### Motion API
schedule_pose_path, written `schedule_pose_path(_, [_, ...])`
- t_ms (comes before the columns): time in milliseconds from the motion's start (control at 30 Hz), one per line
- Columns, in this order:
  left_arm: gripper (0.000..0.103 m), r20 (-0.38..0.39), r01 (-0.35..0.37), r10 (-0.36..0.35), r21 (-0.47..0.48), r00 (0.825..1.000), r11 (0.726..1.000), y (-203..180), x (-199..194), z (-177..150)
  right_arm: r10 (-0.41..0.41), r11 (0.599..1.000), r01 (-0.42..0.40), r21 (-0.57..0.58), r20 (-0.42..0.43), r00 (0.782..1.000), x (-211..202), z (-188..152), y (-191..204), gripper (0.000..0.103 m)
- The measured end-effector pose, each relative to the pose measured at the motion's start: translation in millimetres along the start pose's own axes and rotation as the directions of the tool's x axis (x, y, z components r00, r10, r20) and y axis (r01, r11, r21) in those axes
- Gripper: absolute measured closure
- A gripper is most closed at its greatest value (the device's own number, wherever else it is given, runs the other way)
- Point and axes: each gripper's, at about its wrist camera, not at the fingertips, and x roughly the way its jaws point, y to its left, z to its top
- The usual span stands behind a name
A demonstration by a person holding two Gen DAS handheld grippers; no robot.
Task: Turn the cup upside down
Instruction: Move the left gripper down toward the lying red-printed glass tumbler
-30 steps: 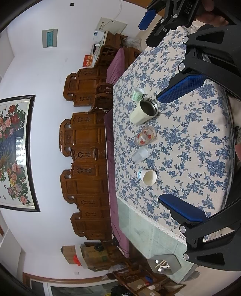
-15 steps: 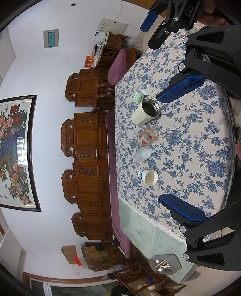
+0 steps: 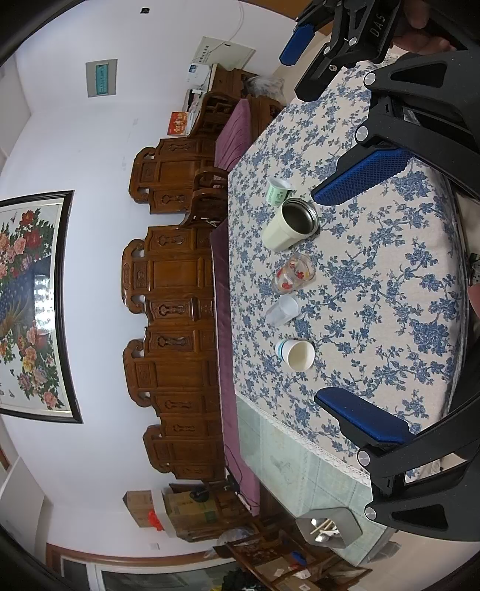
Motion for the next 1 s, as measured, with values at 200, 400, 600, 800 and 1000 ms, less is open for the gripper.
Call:
schedule_pose_path(200, [0.008,-0.028,0.004,-0.004,-0.004,1.000,1.000,3,8,-3,0.005,1.000,-0.005,0.002,-0.013,1.000,0,-3,4,0.003])
schedule_pose_path(400, [0.008,-0.112,0.021,-0.021,-0.002,0.993,1.000,16,43,-7,0.039,0.999,-0.038,0.012,-0.081,0.996,31,-12,-2,0.003])
schedule_pose_path(600, [0.008,-0.181,0.014,-0.010,0.025,0.983,1.000,26,92,-4,0.045,0.999,-0.048,-0.014,-0.171,0.984,82,-15,-3,0.003])
schedule_pose_path(800, [0.008,-0.226,0.015,-0.002,0.060,0.974,0.998,30,139,5,0.035,0.998,-0.045,-0.039,-0.226,0.974,134,-13,-5,0.003])
schedule_pose_path(1000, [0.008,-0.262,0.029,-0.009,0.073,0.965,0.997,37,184,16,0.040,0.997,-0.058,-0.054,-0.284,0.958,179,-14,-3,0.003])
